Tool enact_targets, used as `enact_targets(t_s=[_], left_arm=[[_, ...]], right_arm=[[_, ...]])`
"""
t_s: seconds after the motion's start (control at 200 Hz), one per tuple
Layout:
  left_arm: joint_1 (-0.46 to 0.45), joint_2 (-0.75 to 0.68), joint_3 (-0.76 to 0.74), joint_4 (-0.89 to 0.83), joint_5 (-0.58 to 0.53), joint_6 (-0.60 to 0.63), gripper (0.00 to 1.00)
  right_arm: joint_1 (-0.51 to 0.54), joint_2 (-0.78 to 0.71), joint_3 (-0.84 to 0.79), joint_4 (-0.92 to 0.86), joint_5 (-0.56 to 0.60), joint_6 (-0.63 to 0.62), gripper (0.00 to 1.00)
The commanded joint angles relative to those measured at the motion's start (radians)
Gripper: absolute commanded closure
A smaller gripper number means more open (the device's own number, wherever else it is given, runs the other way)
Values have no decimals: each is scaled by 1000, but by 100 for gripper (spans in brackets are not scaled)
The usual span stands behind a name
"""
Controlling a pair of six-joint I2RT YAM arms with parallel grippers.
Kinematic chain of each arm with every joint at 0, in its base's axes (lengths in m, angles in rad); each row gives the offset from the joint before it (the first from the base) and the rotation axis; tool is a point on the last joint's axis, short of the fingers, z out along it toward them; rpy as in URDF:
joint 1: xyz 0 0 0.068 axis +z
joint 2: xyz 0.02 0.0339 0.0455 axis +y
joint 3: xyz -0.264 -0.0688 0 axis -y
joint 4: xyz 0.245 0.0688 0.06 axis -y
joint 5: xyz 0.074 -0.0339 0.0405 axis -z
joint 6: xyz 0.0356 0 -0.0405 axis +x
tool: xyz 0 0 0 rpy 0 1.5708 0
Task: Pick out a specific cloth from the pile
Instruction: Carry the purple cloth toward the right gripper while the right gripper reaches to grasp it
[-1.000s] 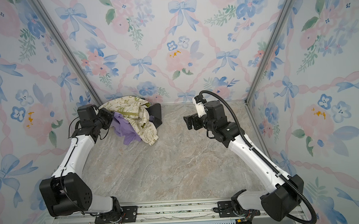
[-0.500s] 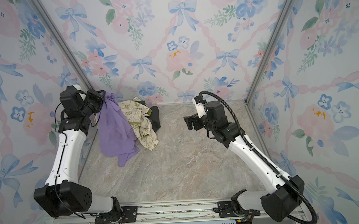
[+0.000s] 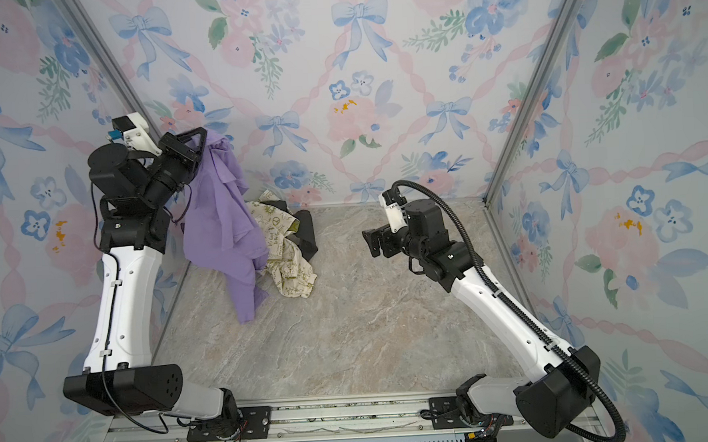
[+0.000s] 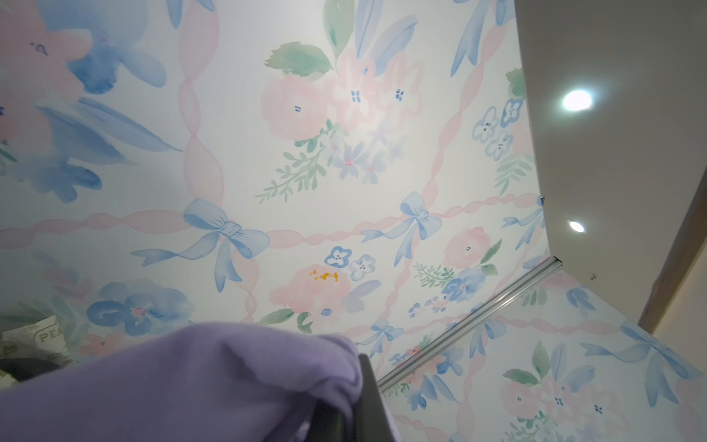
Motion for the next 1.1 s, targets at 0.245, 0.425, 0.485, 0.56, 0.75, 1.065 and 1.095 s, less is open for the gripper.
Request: enact_targets(t_s=[0.245,0.425,0.485,0.56,0.75,1.065,1.095], left_arm=[[-111,73,24,283,249,-60,100],[-219,65,-87,223,258,-20,100],[-257,43,-143,201,220,15,100],[-297,24,-207,171,176,43,100],[-391,-6,-333,95,70,62,100],[-443,11,-366,95,45,42,100],[-445,9,-366,94,45,42,100]], right_arm=[[-13,-13,64,0,-111,-11,3],[-15,9,120,2,-168,-24,3],[-13,17,131,31,-190,0,1],[-11,30,146,68,-214,33,1],[11,91,218,120,-218,58,7],[81,223,322,110,-205,54,20],[88,231,325,110,-203,54,21]])
